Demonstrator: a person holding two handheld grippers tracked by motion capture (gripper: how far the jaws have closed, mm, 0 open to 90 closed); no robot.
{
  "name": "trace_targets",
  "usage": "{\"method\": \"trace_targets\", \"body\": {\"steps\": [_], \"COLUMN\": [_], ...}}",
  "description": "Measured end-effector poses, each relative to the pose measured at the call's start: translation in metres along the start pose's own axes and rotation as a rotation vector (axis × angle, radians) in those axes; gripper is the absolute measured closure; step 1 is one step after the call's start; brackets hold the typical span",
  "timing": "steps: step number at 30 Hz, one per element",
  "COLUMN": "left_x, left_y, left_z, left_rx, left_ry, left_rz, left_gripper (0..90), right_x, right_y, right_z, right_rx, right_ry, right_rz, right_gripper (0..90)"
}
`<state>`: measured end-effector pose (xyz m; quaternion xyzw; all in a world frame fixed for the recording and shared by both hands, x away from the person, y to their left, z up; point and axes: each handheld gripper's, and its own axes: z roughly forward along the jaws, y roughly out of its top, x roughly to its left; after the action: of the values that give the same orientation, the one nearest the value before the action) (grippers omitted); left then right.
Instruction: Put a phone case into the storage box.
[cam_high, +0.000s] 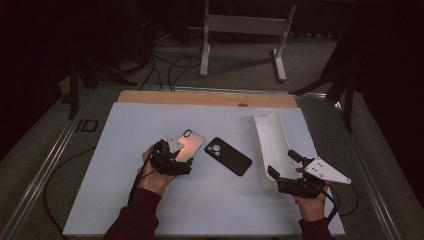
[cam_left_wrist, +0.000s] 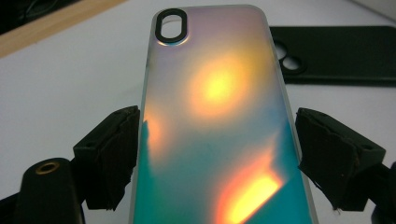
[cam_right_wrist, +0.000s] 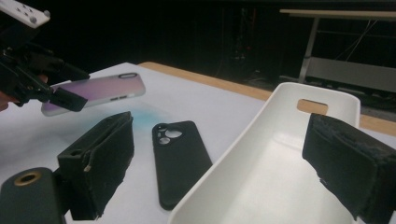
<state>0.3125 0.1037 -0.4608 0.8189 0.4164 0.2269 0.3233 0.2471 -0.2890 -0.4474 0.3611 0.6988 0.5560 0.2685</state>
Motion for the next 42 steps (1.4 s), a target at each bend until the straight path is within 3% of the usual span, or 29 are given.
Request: {"method": "trace_targets", "body": {"steps": [12,20,25,29,42], "left_x": [-0.006,-0.007,-0.007,-0.007,-0.017], "left_y": [0.01,0.013,0.015,0.016,0.023], "left_z": [-0.014,-0.019,-0.023,-0.026,-0.037], "left_rx": [-0.061,-0.092,-0.115,-0.13,-0.177], "left_ry": [-0.018,-0.029,-0.066,-0.07,-0.087], "left_rz": [0.036,0.063,0.067,0.076,0.141], "left_gripper": [16.9,16.8,16.8,16.9,16.8], "right_x": [0.009,0.01,0.013,0.016,0.027], "right_y": [0.018,0.028,0.036,0.042,0.056], "right_z": [0.014,0.032,0.042,0.049,0.075], "right_rx": [0.043,0.095,0.115,0.133,0.171], "right_ry": [0.028,0.092,0.13,0.161,0.242], "right_rz": [0.003,0.016,0.021,0.014,0.014], "right_gripper": [8.8,8.8,8.8,8.8,8.4]}}
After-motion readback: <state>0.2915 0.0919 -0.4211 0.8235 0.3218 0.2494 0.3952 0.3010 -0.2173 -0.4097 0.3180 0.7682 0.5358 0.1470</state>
